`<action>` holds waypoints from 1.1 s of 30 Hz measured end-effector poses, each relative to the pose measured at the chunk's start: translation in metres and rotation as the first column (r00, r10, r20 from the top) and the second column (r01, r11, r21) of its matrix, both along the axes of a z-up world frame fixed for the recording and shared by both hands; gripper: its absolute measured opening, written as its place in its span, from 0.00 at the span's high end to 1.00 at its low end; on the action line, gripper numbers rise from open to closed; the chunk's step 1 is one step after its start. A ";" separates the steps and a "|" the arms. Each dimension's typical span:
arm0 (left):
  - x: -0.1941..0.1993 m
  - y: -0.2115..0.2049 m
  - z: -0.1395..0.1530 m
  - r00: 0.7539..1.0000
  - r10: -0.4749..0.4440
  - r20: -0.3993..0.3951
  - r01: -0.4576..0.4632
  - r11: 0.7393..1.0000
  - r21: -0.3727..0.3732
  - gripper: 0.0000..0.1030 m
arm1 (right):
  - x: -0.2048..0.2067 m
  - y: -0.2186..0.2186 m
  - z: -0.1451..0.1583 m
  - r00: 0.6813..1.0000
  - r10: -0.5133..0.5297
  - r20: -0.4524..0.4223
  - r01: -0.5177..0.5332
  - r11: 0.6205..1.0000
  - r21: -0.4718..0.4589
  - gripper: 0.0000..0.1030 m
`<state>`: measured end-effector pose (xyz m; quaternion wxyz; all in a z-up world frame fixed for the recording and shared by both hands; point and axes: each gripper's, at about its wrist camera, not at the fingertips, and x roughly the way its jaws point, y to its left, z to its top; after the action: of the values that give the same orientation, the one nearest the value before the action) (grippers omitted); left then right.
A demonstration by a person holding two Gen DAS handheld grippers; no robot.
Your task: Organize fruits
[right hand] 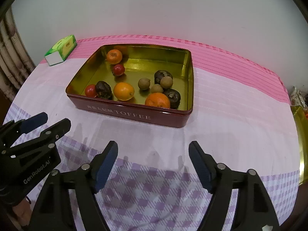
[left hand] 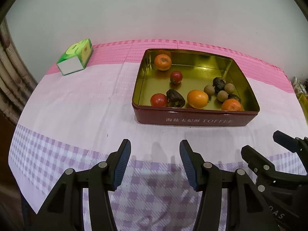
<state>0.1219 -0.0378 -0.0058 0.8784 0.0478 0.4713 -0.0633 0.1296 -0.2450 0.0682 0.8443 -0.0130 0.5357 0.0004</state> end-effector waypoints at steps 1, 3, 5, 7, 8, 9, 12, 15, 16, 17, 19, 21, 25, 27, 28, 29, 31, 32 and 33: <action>-0.001 0.000 0.000 1.000 -0.001 0.001 0.001 1.000 0.001 0.48 | -0.001 0.000 0.000 1.000 0.000 0.001 0.000 1.000 -0.003 0.27; -0.003 0.000 0.001 1.000 -0.001 0.004 0.001 1.000 0.002 0.48 | -0.003 0.000 0.001 1.000 -0.002 0.002 0.002 1.000 -0.004 0.27; -0.004 -0.001 0.001 1.000 -0.002 0.002 0.002 1.000 0.005 0.48 | -0.005 0.001 0.001 1.000 -0.004 0.004 0.004 1.000 -0.009 0.27; -0.006 0.000 0.000 1.000 0.000 0.000 0.000 1.000 0.004 0.48 | -0.006 0.001 0.002 1.000 -0.005 0.005 0.005 1.000 -0.009 0.26; -0.007 0.000 0.000 1.000 0.001 0.000 -0.001 1.000 0.008 0.48 | -0.006 0.001 0.002 1.000 -0.004 0.004 0.004 1.000 -0.010 0.26; -0.007 -0.001 0.000 1.000 0.004 0.001 -0.004 1.000 0.010 0.48 | -0.006 0.001 0.002 1.000 -0.005 0.005 0.005 1.000 -0.010 0.26; -0.008 -0.001 0.001 1.000 0.009 0.006 -0.009 1.000 0.013 0.48 | -0.008 0.000 0.003 1.000 -0.006 0.005 0.006 1.000 -0.012 0.25; -0.009 -0.002 0.003 1.000 0.011 0.009 -0.011 1.000 0.013 0.48 | -0.009 0.001 0.004 1.000 -0.005 0.005 0.006 1.000 -0.014 0.25; -0.010 -0.002 0.004 1.000 0.009 0.012 -0.010 1.000 0.014 0.48 | -0.010 0.001 0.004 1.000 -0.005 0.007 0.005 1.000 -0.015 0.25; -0.010 -0.002 0.005 1.000 0.008 0.015 -0.008 1.000 0.016 0.48 | -0.010 0.001 0.005 1.000 -0.005 0.008 0.005 1.000 -0.015 0.25; -0.011 -0.002 0.006 1.000 0.007 0.018 -0.008 1.000 0.017 0.48 | -0.010 0.001 0.005 1.000 -0.004 0.009 0.004 1.000 -0.018 0.25; -0.012 -0.002 0.007 1.000 0.007 0.019 -0.007 1.000 0.014 0.48 | -0.011 0.001 0.006 1.000 -0.007 0.011 0.007 1.000 -0.020 0.25; -0.012 -0.001 0.007 1.000 0.007 0.013 -0.007 1.000 0.009 0.48 | -0.012 0.002 0.009 1.000 -0.008 0.016 0.008 1.000 -0.022 0.25; -0.012 -0.001 0.007 1.000 0.012 0.007 -0.012 1.000 0.011 0.48 | -0.012 0.002 0.009 1.000 -0.008 0.016 0.008 1.000 -0.023 0.25; -0.012 -0.001 0.007 1.000 0.011 0.007 -0.012 1.000 0.010 0.48 | -0.012 0.002 0.009 1.000 -0.008 0.016 0.009 1.000 -0.022 0.25; -0.012 -0.001 0.007 1.000 0.011 0.006 -0.011 1.000 0.010 0.48 | -0.012 0.002 0.009 1.000 -0.008 0.015 0.009 1.000 -0.021 0.25; -0.012 -0.001 0.007 1.000 0.013 0.006 -0.013 1.000 0.012 0.48 | -0.012 0.002 0.010 1.000 -0.010 0.015 0.010 1.000 -0.023 0.25; -0.012 -0.001 0.007 1.000 0.015 0.007 -0.015 1.000 0.013 0.48 | -0.012 0.002 0.009 1.000 -0.010 0.016 0.010 1.000 -0.023 0.25; -0.012 -0.001 0.007 1.000 0.016 0.007 -0.016 1.000 0.012 0.48 | -0.012 0.002 0.009 1.000 -0.010 0.015 0.010 1.000 -0.022 0.24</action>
<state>0.1098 -0.0387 0.0007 0.8802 0.0495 0.4691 -0.0533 0.1177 -0.2431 0.0774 0.8481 -0.0196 0.5295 -0.0097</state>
